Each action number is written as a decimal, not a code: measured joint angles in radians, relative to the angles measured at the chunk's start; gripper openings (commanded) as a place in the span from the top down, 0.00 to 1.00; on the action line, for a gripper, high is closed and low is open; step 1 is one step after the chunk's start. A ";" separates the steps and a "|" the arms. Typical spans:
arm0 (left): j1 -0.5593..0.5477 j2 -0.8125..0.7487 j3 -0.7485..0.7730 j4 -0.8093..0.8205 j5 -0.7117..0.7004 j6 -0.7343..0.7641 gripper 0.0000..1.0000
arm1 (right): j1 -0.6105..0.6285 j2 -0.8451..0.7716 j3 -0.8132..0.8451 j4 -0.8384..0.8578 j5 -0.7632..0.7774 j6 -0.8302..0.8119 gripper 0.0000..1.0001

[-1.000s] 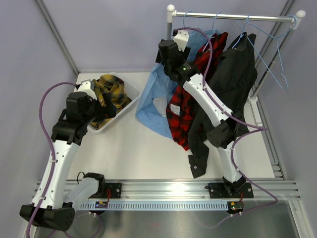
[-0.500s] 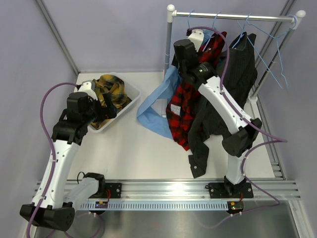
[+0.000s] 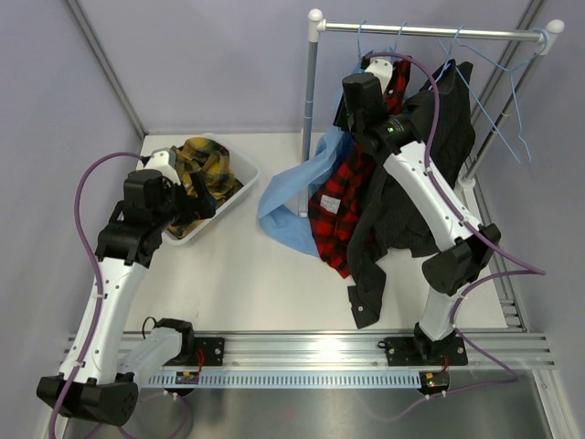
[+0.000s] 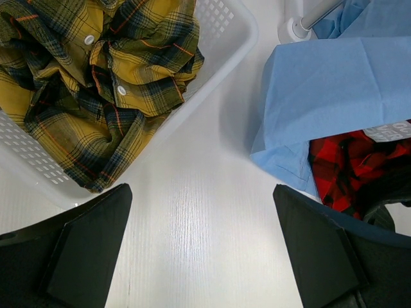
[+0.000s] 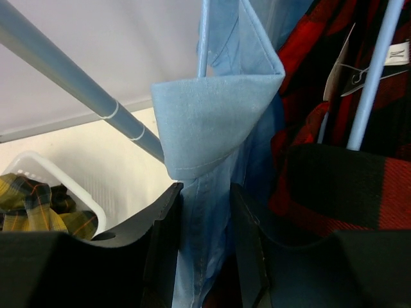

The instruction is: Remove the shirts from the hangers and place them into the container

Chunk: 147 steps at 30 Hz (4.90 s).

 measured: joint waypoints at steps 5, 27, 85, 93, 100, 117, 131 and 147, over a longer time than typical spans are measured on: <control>0.000 0.000 0.000 0.000 0.002 0.000 0.01 | -0.003 0.002 0.001 -0.005 -0.044 -0.002 0.86; 0.000 0.019 0.018 0.000 0.004 0.000 0.01 | -0.009 -0.262 -0.005 -0.114 -0.146 -0.214 1.00; -0.009 0.000 0.286 -0.006 0.198 0.063 0.01 | -0.011 -0.686 -0.301 -0.186 -1.183 -0.246 1.00; -0.280 0.079 0.401 -0.007 0.146 0.066 0.01 | -0.011 -0.619 -0.553 -0.146 -1.152 -0.242 1.00; -0.568 0.266 0.579 0.002 0.003 0.066 0.02 | -0.008 -0.616 -0.623 -0.095 -1.149 -0.246 1.00; -0.663 0.486 0.694 0.102 -0.098 0.032 0.71 | 0.018 -0.641 -0.641 -0.053 -1.148 -0.244 1.00; -0.673 0.488 0.690 0.104 -0.274 0.108 1.00 | 0.024 -0.663 -0.591 -0.059 -1.084 -0.236 0.24; -0.673 0.644 0.726 0.121 -0.547 0.051 1.00 | 0.125 -0.730 -0.546 0.025 -0.859 -0.064 0.25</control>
